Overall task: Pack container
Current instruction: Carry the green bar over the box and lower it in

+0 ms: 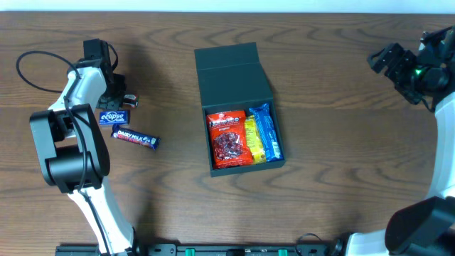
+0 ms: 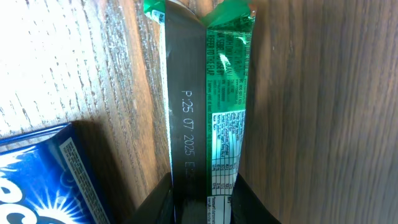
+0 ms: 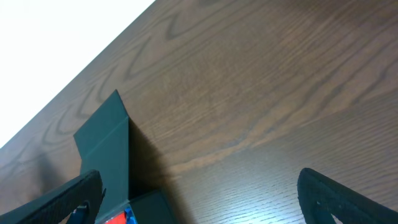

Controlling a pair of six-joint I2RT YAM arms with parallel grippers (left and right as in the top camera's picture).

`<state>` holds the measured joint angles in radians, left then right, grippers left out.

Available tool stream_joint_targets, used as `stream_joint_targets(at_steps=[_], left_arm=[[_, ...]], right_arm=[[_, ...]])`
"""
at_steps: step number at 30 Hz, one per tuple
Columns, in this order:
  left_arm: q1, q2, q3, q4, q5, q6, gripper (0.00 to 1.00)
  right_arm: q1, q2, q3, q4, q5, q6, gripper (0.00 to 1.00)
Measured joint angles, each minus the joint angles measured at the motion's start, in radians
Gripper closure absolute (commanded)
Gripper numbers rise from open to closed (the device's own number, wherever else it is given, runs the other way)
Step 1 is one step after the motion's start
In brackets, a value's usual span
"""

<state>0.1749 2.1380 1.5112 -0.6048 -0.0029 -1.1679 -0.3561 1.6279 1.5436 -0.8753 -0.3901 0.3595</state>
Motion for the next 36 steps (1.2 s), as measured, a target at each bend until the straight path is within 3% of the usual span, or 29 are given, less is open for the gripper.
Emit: stream_joint_targets(at_steps=[2, 12, 19, 28, 36], left_arm=[[0.000, 0.008, 0.021, -0.021, 0.001, 0.021, 0.94], [-0.047, 0.023, 0.216, -0.154, 0.003, 0.179, 0.94], [-0.240, 0.023, 0.326, -0.262, 0.003, 0.292, 0.94], [-0.608, 0.020, 0.356, -0.372, -0.019, 0.425, 0.94], [-0.787, 0.006, 0.363, -0.441, -0.030, 0.447, 0.94]], right_arm=[[0.000, 0.000, 0.000, 0.000, 0.000, 0.000, 0.01], [-0.002, 0.000, 0.000, 0.012, 0.000, 0.000, 0.01], [-0.052, 0.000, 0.000, 0.023, 0.000, -0.009, 0.01], [-0.133, 0.000, 0.000, 0.030, 0.001, -0.043, 0.01], [-0.164, 0.000, 0.000, 0.051, 0.001, -0.091, 0.01]])
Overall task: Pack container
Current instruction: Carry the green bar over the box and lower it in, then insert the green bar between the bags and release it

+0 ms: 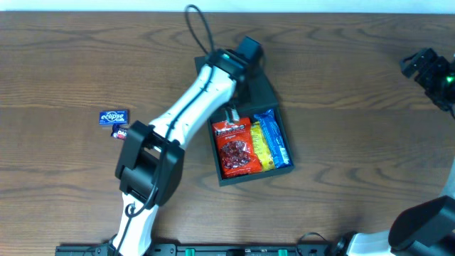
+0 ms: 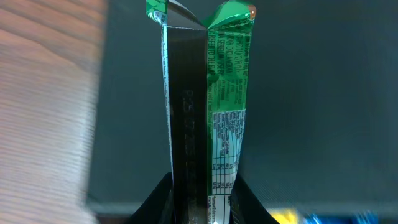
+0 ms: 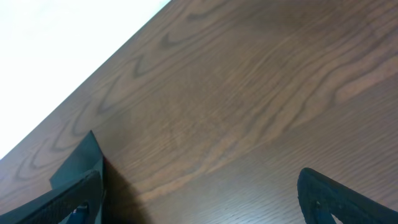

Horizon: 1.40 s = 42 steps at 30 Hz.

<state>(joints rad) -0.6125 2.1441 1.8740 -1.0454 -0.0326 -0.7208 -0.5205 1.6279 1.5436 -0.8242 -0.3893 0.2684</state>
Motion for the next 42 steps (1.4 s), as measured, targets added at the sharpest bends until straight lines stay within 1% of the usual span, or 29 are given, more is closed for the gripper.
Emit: stream_joint_targets(at_steps=[6, 12, 16, 19, 27, 32, 42], left_arm=[[-0.058, -0.001, 0.000, -0.045, 0.014, 0.000, 0.94], [-0.060, -0.010, 0.001, -0.126, 0.097, -0.004, 0.94], [-0.075, -0.011, 0.001, -0.133, 0.164, -0.015, 0.94], [-0.117, -0.011, 0.001, -0.131, 0.191, -0.016, 0.94], [-0.238, -0.011, 0.000, -0.090, 0.164, -0.040, 0.94], [-0.245, -0.011, -0.005, -0.081, 0.138, -0.054, 0.94], [-0.242, -0.010, -0.058, -0.045, 0.130, -0.098, 0.94]], right_arm=[[-0.001, 0.000, 0.000, 0.025, 0.000, -0.018, 0.01], [-0.001, 0.000, 0.000, 0.037, 0.000, -0.021, 0.01], [-0.001, 0.000, 0.000, 0.051, 0.000, -0.029, 0.01], [-0.001, 0.000, 0.000, 0.060, 0.000, -0.039, 0.01], [-0.001, 0.000, 0.000, 0.062, -0.002, -0.058, 0.01], [-0.001, 0.000, 0.000, 0.036, -0.026, -0.111, 0.01], [-0.001, 0.000, 0.000, 0.032, -0.034, -0.134, 0.01]])
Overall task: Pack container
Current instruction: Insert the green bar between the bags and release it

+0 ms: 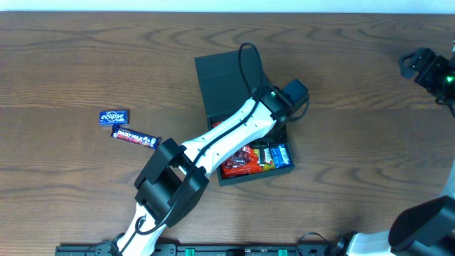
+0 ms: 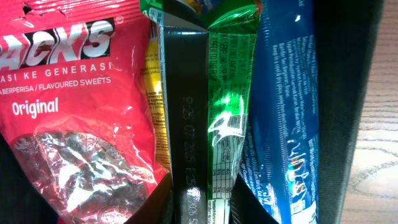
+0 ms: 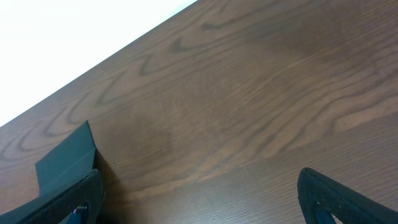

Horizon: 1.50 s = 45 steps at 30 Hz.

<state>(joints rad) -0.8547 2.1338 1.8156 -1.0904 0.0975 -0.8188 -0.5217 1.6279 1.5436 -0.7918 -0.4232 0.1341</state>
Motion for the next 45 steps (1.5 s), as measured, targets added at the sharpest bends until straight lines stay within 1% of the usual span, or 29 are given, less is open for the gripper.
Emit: stream_joint_targets(at_steps=[4, 13, 14, 15, 18, 20, 21, 23, 29, 31, 33, 37, 39, 42, 45], left_arm=[[0.000, 0.000, -0.002, 0.027, 0.004, -0.016, 0.94], [0.000, 0.000, -0.002, 0.036, 0.023, -0.023, 0.93], [0.000, 0.000, -0.002, 0.035, 0.024, -0.023, 0.61], [0.000, 0.000, -0.002, 0.035, 0.027, -0.024, 0.38], [0.000, 0.000, -0.002, 0.030, 0.030, -0.023, 0.32], [0.001, 0.000, -0.002, 0.027, 0.030, -0.022, 0.32], [0.002, 0.000, -0.002, 0.024, 0.028, -0.023, 0.34], [0.004, 0.000, -0.002, 0.019, 0.026, -0.023, 0.42], [0.038, -0.002, -0.001, -0.012, -0.028, -0.019, 0.51], [0.054, -0.012, 0.002, -0.028, -0.070, -0.019, 0.52], [0.063, -0.040, 0.005, -0.058, -0.139, -0.028, 0.48], [0.069, -0.149, 0.021, -0.196, -0.289, -0.101, 0.49], [0.075, -0.195, 0.033, -0.247, -0.330, -0.134, 0.50], [0.098, -0.218, 0.020, -0.251, -0.363, -0.168, 0.50], [0.128, -0.212, -0.049, -0.212, -0.367, -0.184, 0.50]], right_arm=[[0.000, 0.000, 0.000, 0.000, 0.000, -0.003, 0.01], [0.000, 0.000, 0.000, 0.000, 0.000, -0.006, 0.01], [0.000, 0.000, 0.000, 0.000, 0.000, -0.006, 0.01], [0.000, 0.000, 0.000, 0.000, 0.000, -0.006, 0.01], [0.000, 0.000, 0.000, 0.000, 0.000, -0.006, 0.01], [0.000, 0.000, 0.000, 0.000, 0.000, -0.006, 0.01], [0.000, 0.000, 0.000, 0.000, 0.000, -0.006, 0.01], [0.000, 0.000, 0.000, 0.000, 0.000, -0.006, 0.01], [0.000, 0.000, 0.000, 0.000, -0.001, -0.006, 0.01], [0.000, 0.000, 0.000, 0.000, -0.001, -0.006, 0.01], [0.000, 0.000, 0.000, 0.001, -0.002, -0.006, 0.00], [0.000, 0.000, 0.000, 0.005, -0.003, -0.006, 0.01], [0.000, 0.000, 0.000, 0.008, -0.004, -0.006, 0.01], [0.000, 0.000, 0.000, 0.014, -0.004, -0.006, 0.01], [0.000, 0.000, 0.000, 0.016, -0.004, -0.006, 0.01]])
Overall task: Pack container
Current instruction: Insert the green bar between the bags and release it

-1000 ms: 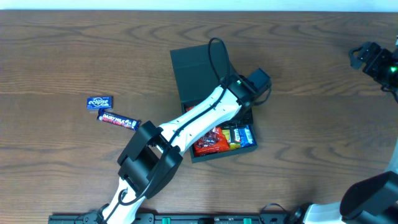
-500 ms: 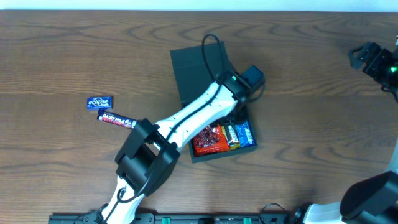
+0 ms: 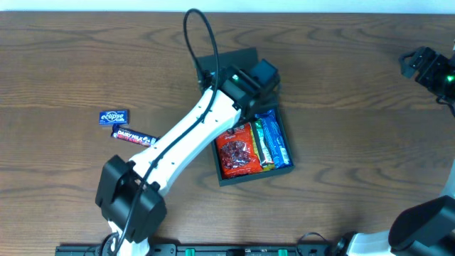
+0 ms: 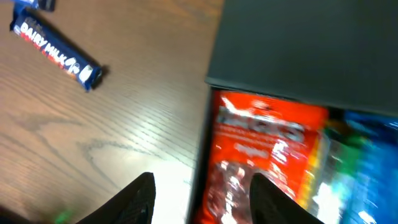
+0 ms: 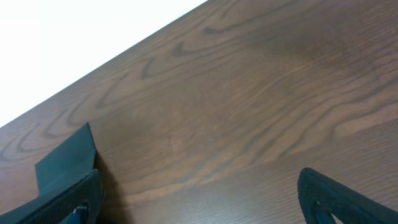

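Observation:
The dark green box (image 3: 250, 176) stands open mid-table, its lid (image 3: 229, 64) folded back. Inside lie a red snack bag (image 3: 234, 149), a yellow pack, a green bar (image 3: 264, 141) and a blue pack (image 3: 276, 139). My left gripper (image 4: 205, 205) is open and empty above the box's left wall, with the red bag (image 4: 261, 149) and the blurred green bar (image 4: 339, 168) below it. An Eclipse pack (image 3: 112, 116) and a Dairy Milk bar (image 3: 135, 136) lie on the table at the left. My right gripper (image 5: 202, 205) is open over bare wood at the far right.
The left arm (image 3: 178, 142) stretches diagonally from the near left edge to the box lid, its cable looping above. The Dairy Milk bar (image 4: 59, 53) shows at the top left of the left wrist view. The right arm (image 3: 430, 71) sits by the far right corner.
My left gripper was shut on the green bar low inside the box. It is now open and higher, nearer the lid, and the bar lies between the yellow and blue packs.
My left gripper was shut on the green bar at the table's left, beside the Eclipse pack. Then it held the bar over the box lid, then down among the packs in the box. Now the bar lies there, released. The right arm stayed at the far right.

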Controlling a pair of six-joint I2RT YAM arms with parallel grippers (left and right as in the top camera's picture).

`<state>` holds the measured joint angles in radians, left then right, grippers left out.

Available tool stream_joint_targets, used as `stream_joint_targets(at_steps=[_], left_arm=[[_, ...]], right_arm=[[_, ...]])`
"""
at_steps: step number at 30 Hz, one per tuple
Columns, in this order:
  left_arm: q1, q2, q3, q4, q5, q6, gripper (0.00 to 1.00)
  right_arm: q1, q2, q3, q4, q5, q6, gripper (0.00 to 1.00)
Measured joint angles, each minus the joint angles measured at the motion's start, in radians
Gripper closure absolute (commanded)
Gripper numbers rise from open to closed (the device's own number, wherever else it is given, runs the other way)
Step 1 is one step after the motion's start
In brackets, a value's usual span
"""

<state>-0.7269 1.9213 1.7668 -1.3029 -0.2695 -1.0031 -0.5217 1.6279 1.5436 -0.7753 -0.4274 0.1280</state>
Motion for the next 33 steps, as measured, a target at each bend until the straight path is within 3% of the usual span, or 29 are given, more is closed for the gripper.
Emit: stream_joint_targets(at_steps=[14, 19, 29, 33], left_arm=[[0.063, 0.008, -0.230, 0.236, 0.151, 0.017, 0.47], [0.066, 0.008, -0.277, 0.264, 0.174, 0.029, 0.56], [0.134, 0.008, -0.325, 0.336, 0.207, 0.107, 0.94], [0.163, 0.008, -0.325, 0.367, 0.216, 0.195, 0.94]], right_arm=[[0.000, 0.000, 0.000, 0.006, -0.021, 0.000, 0.01], [0.000, 0.000, 0.000, 0.000, -0.022, 0.000, 0.01], [0.000, 0.000, 0.000, -0.002, -0.022, 0.000, 0.01], [0.000, 0.000, 0.000, -0.003, -0.023, 0.000, 0.01]])
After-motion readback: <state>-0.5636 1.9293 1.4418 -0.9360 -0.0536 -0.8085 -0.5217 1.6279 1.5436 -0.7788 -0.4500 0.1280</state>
